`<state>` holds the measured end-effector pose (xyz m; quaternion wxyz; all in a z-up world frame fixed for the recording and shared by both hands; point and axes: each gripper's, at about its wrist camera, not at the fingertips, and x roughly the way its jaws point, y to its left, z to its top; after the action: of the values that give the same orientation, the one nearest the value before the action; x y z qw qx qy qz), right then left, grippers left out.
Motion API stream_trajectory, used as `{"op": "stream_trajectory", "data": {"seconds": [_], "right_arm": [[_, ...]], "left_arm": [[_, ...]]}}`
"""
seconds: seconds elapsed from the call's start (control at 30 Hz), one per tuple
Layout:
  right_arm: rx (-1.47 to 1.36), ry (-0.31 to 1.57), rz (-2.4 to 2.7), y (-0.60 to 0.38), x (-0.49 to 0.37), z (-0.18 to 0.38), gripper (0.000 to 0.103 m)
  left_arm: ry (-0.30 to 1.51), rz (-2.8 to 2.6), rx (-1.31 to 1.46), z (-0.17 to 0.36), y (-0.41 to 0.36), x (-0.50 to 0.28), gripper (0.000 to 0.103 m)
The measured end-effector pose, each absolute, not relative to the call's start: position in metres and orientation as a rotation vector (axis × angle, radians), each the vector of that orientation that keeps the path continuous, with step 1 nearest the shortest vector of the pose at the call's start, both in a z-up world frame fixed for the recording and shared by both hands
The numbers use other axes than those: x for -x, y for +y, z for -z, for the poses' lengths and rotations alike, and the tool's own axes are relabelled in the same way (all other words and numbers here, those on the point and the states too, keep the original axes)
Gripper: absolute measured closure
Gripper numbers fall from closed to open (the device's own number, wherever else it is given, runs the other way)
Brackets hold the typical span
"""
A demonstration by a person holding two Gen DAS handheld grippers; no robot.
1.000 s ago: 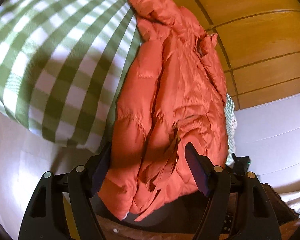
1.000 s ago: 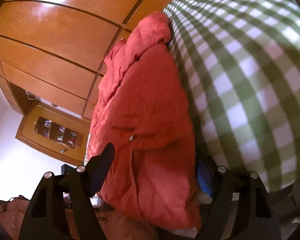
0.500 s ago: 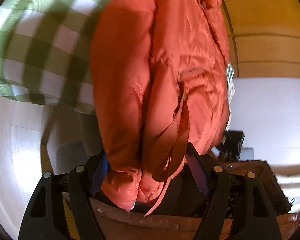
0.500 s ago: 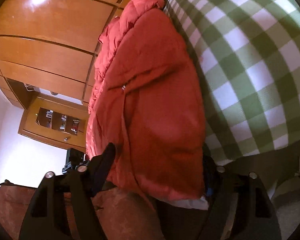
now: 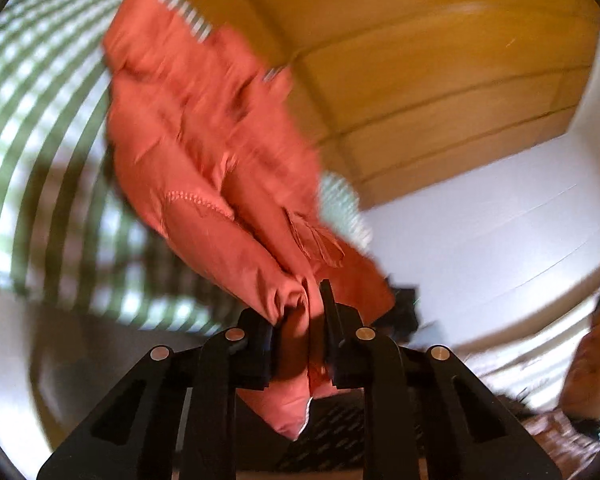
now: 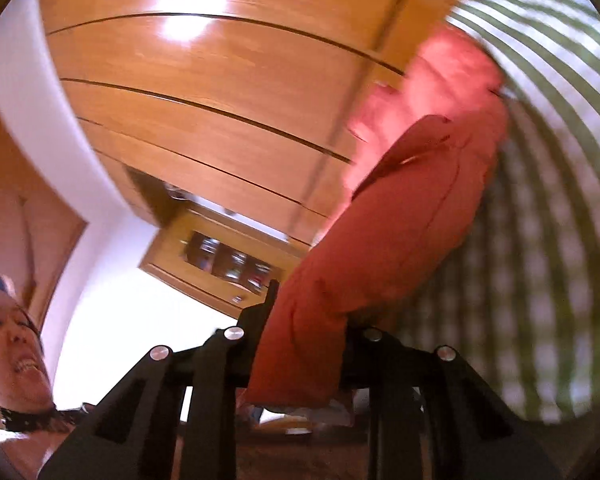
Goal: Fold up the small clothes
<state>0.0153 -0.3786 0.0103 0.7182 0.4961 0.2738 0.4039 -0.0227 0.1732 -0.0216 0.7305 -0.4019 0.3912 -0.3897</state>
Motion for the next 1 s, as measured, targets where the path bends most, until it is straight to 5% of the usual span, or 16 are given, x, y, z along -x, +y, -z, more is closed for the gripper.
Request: {"op": "stream_trajectory", "data": {"seconds": [0.57, 1.0], "right_arm": [[-1.123, 0.281, -1.142, -0.391, 0.052, -0.087, 0.082], [-1.216, 0.486, -0.803, -0.395, -0.091, -0.042, 0.082]], "left_arm": [[0.448, 1.064, 1.152, -0.045, 0.201, 0.084, 0.087], [0.618, 0.781, 1.271, 0.017, 0.218, -0.051, 0.087]]}}
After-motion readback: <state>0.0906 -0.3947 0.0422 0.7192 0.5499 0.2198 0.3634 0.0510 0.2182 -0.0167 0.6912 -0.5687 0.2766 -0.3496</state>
